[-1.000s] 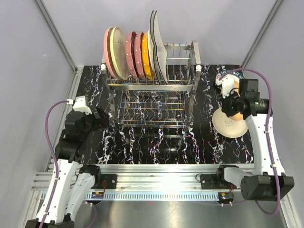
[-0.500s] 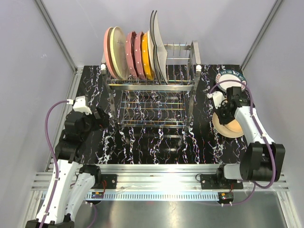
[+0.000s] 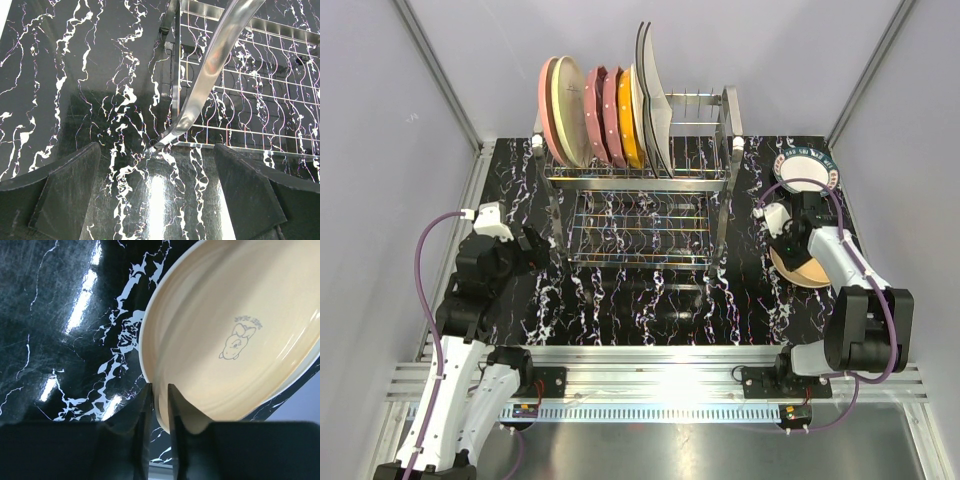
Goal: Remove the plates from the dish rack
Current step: Place the plate on the table
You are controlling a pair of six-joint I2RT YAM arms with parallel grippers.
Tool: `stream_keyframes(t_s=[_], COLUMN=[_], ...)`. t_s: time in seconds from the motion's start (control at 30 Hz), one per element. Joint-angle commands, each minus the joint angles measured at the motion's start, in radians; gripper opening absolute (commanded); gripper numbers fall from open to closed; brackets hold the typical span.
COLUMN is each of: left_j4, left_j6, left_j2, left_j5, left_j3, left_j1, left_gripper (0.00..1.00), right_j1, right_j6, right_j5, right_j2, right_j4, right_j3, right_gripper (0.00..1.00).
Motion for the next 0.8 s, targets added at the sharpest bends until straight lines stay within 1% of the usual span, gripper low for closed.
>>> stream_keyframes(t_s=[0.0, 0.03, 0.13, 0.17, 0.23, 0.27, 0.3, 0.37, 0.4, 0.47, 0.5, 0.57, 0.63, 0.77], left_j4=[0.050, 0.048, 0.051, 0.051, 0.050, 0.051, 0.054, 0.057, 0.057, 0.054, 0.048, 0.038, 0.016, -0.021], left_j6=[0.017, 0.017, 0.015, 0.015, 0.014, 0.012, 0.011, 0.006, 0.001, -0.008, -0.017, -0.026, -0.041, -0.078], left_j2=[-0.007, -0.007, -0.004, -0.004, -0.004, -0.005, -0.007, -0.010, -0.015, -0.021, -0.024, -0.024, -0.024, -0.019], left_j5=[0.023, 0.023, 0.023, 0.023, 0.023, 0.023, 0.023, 0.023, 0.048, 0.055, 0.066, 0.073, 0.089, 0.141], left_j3=[-0.002, -0.002, -0.001, -0.001, -0.001, 0.001, 0.001, 0.004, 0.004, 0.015, 0.022, 0.051, 0.087, 0.148], left_j1=[0.004, 0.004, 0.003, 0.003, 0.004, 0.003, 0.004, 0.004, 0.004, 0.004, 0.004, 0.004, 0.003, -0.002], left_gripper=[0.99, 0.99, 0.99, 0.99, 0.99, 0.99, 0.99, 0.99, 0.99, 0.99, 0.99, 0.99, 0.99, 0.99], right_j1=[-0.006, -0.006, -0.006, -0.006, -0.006, -0.006, -0.006, -0.006, -0.006, -0.006, -0.006, -0.006, -0.006, -0.006], right_j6=[-0.021, -0.019, -0.009, -0.004, 0.011, 0.019, 0.027, 0.053, 0.063, 0.094, 0.120, 0.146, 0.188, 0.251], right_j5=[0.032, 0.031, 0.012, 0.004, -0.034, -0.048, -0.077, -0.118, -0.164, -0.215, -0.264, -0.317, -0.408, -0.551], right_j2=[-0.006, -0.010, -0.044, -0.065, -0.093, -0.121, -0.136, -0.177, -0.191, -0.231, -0.242, -0.277, -0.299, -0.351], right_j4=[0.035, 0.029, -0.001, -0.010, -0.043, -0.057, -0.080, -0.106, -0.129, -0.149, -0.165, -0.174, -0.174, -0.148], right_j3=[-0.006, -0.006, 0.006, 0.011, 0.031, 0.040, 0.055, 0.074, 0.092, 0.109, 0.127, 0.144, 0.163, 0.164], right_gripper=[0.28, 0.36, 0.50, 0.60, 0.70, 0.79, 0.83, 0.89, 0.92, 0.95, 0.96, 0.98, 1.00, 1.00])
